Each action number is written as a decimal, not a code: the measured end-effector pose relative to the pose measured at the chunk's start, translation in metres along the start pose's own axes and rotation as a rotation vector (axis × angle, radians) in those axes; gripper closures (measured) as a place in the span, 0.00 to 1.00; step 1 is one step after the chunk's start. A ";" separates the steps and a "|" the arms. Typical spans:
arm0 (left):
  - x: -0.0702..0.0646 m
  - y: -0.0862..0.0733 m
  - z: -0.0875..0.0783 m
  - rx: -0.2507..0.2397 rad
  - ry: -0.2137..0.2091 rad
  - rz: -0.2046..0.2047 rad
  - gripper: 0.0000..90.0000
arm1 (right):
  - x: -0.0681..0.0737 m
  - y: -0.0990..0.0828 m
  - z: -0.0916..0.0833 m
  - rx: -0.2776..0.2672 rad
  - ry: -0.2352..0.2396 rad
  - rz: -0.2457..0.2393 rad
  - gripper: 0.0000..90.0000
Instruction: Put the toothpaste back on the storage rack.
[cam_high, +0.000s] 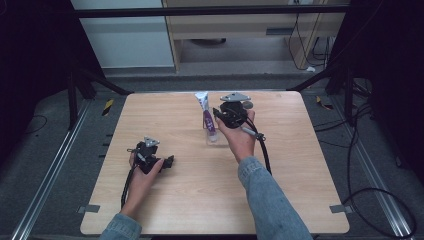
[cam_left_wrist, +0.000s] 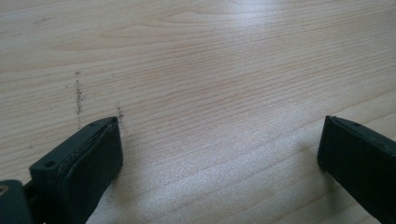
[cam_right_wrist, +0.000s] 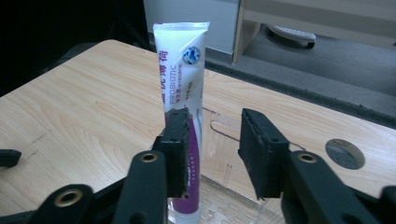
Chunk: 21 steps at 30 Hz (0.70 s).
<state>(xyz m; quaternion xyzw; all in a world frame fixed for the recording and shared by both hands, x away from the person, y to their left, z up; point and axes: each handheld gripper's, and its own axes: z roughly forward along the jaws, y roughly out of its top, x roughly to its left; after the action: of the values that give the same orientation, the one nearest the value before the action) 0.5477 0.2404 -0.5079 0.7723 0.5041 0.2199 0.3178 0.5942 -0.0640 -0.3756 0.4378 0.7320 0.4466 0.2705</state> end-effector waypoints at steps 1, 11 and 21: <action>0.000 0.000 0.000 -0.001 0.000 -0.001 0.00 | -0.002 0.000 -0.002 -0.001 0.002 0.006 0.63; 0.000 0.001 0.001 0.002 0.001 0.000 0.00 | -0.017 0.000 -0.022 -0.016 0.017 0.037 0.37; 0.000 0.001 0.001 0.001 0.000 0.000 0.00 | -0.034 -0.005 -0.044 -0.023 0.044 0.036 0.25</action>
<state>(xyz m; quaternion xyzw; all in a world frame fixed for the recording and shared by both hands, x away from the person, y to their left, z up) 0.5492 0.2397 -0.5079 0.7726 0.5041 0.2196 0.3174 0.5732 -0.1140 -0.3601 0.4377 0.7247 0.4693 0.2510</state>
